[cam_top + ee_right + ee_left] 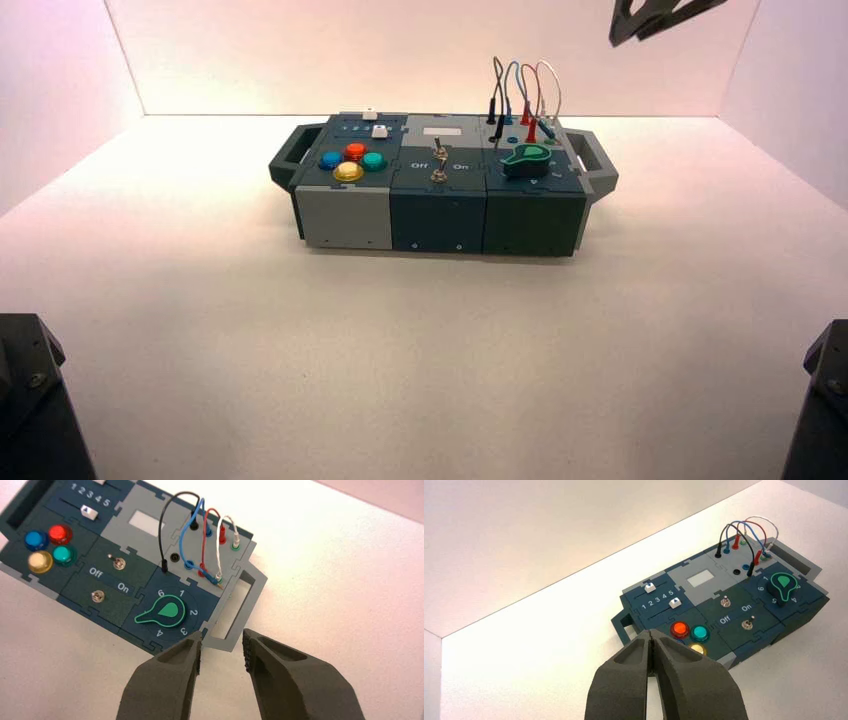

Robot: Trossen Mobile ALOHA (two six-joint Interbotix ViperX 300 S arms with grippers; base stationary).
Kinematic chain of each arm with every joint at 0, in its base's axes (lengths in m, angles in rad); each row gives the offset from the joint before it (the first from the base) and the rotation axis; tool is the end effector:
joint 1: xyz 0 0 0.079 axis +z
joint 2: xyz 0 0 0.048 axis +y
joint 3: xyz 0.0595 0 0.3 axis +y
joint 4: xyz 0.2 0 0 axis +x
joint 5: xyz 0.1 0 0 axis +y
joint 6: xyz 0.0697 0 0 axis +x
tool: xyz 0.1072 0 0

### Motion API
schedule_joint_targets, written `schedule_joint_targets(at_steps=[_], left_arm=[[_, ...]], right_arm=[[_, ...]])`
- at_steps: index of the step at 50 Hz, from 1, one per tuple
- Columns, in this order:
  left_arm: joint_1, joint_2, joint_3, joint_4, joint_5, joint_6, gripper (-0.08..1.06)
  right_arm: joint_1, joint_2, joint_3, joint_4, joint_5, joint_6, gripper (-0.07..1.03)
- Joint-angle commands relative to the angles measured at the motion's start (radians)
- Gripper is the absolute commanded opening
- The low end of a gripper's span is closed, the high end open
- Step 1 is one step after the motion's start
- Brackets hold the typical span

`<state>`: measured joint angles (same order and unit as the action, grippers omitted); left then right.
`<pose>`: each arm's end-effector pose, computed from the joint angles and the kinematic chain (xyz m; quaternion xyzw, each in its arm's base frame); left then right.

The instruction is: Insert the blue wire.

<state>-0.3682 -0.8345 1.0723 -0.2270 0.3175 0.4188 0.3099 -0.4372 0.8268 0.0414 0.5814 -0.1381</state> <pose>0.2380 -0.1051 0.2100 0.1350 0.2449 -0.2354 0.9308 0.2886 0.0966 0.1641 -0.1118 0.4535 0.1701 0.8677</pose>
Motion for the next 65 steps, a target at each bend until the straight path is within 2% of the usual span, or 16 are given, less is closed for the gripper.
schedule_joint_targets(at_steps=[1, 7, 15, 26, 32, 37, 46, 51, 65], left_arm=[[-0.003, 0.002, -0.023, 0.002, -0.006, 0.006, -0.03], [-0.003, 0.003, -0.023, 0.002, 0.002, 0.006, -0.03], [-0.003, 0.003, -0.023, 0.002, 0.005, 0.006, -0.03], [-0.003, 0.005, -0.023, 0.002, 0.003, 0.006, -0.03], [-0.003, 0.006, -0.023, 0.002, 0.003, 0.006, -0.03], [-0.003, 0.009, -0.023, 0.002, 0.005, 0.006, -0.03], [-0.043, 0.009, -0.023, -0.005, 0.0, 0.006, -0.03], [-0.074, 0.011, -0.018, -0.014, -0.02, 0.005, -0.03], [-0.075, 0.026, -0.015, -0.011, -0.02, 0.006, -0.03]], right_arm=[[0.018, 0.021, -0.031, 0.0, -0.012, -0.005, 0.45], [0.063, 0.071, -0.028, -0.002, -0.048, -0.003, 0.55], [0.08, 0.132, -0.032, -0.017, -0.091, -0.003, 0.55], [0.086, 0.218, -0.057, -0.095, -0.1, -0.003, 0.55], [0.107, 0.272, -0.081, -0.152, -0.1, -0.002, 0.55], [0.118, 0.304, -0.1, -0.176, -0.1, 0.002, 0.55], [0.12, 0.364, -0.143, -0.218, -0.092, 0.002, 0.55], [0.123, 0.39, -0.16, -0.229, -0.092, 0.002, 0.55], [0.124, 0.443, -0.195, -0.236, -0.092, 0.002, 0.55]])
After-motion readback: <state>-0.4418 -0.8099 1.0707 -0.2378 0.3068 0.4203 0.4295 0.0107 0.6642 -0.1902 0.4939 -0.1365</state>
